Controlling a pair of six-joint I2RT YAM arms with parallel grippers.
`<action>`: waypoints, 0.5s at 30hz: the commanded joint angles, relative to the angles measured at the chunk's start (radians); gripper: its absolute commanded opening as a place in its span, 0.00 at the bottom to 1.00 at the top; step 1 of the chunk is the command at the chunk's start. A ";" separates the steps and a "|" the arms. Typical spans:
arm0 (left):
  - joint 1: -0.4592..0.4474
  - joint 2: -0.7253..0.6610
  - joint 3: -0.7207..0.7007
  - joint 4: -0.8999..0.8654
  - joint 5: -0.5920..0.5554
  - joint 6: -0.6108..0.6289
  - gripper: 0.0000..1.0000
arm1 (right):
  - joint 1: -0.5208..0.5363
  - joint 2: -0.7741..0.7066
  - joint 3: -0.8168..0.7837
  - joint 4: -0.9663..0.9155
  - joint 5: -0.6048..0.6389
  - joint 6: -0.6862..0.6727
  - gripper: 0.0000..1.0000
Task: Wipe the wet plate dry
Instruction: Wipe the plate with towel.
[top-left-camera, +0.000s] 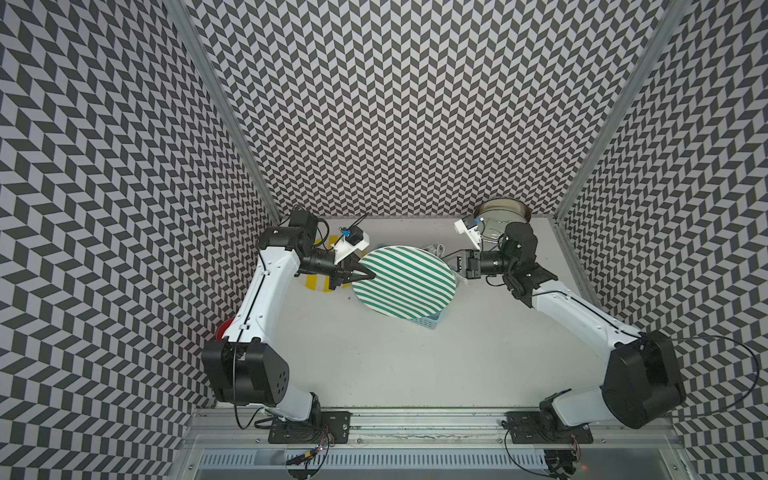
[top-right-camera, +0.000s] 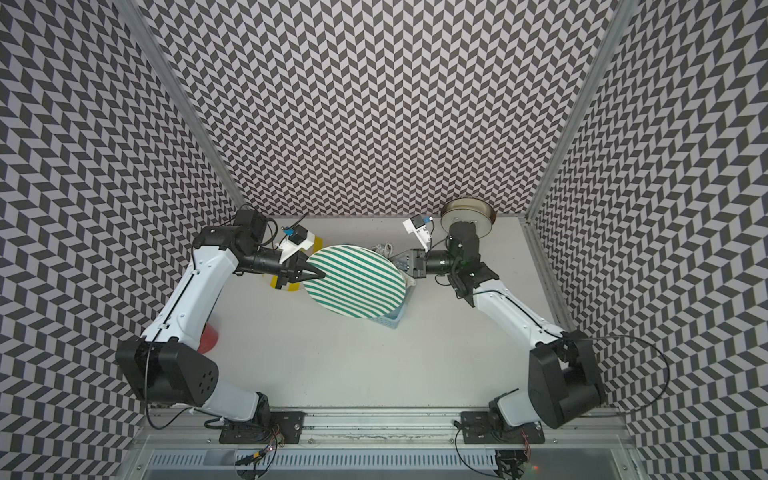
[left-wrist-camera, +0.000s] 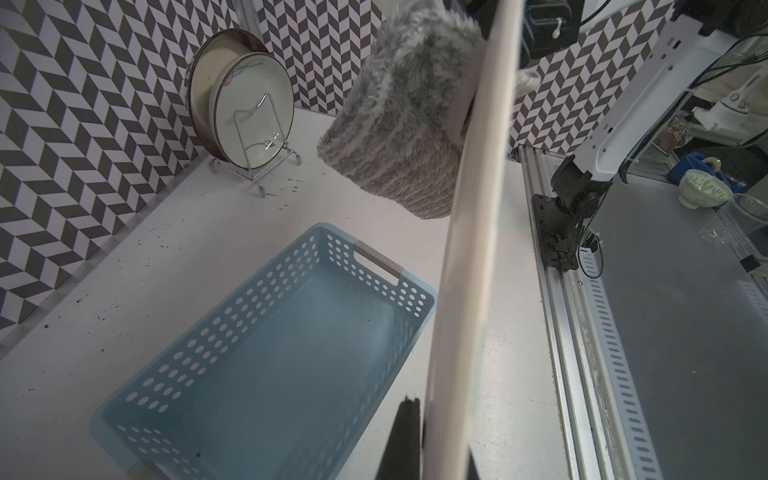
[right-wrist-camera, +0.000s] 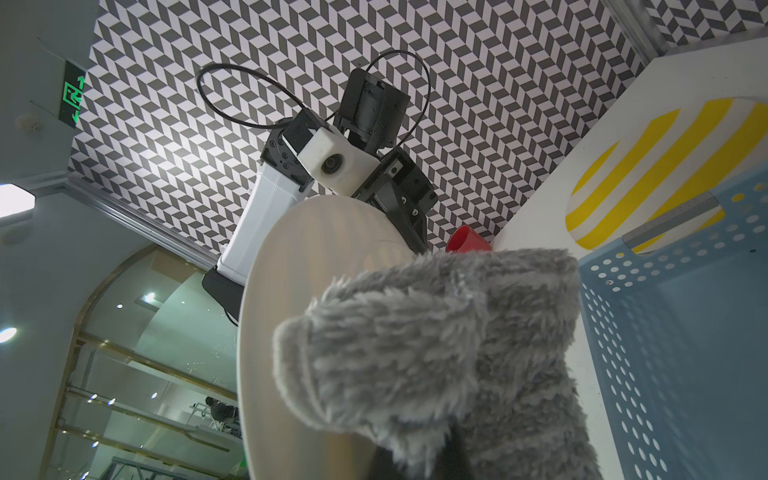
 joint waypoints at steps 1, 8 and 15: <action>0.090 0.030 0.047 0.114 0.051 -0.125 0.00 | 0.030 -0.071 -0.023 0.020 -0.146 0.010 0.00; 0.127 0.055 0.064 0.124 0.129 -0.220 0.00 | 0.028 -0.073 -0.026 0.029 -0.134 0.014 0.00; 0.121 0.073 0.040 0.067 0.257 -0.237 0.00 | 0.029 -0.062 -0.040 0.037 -0.107 0.014 0.00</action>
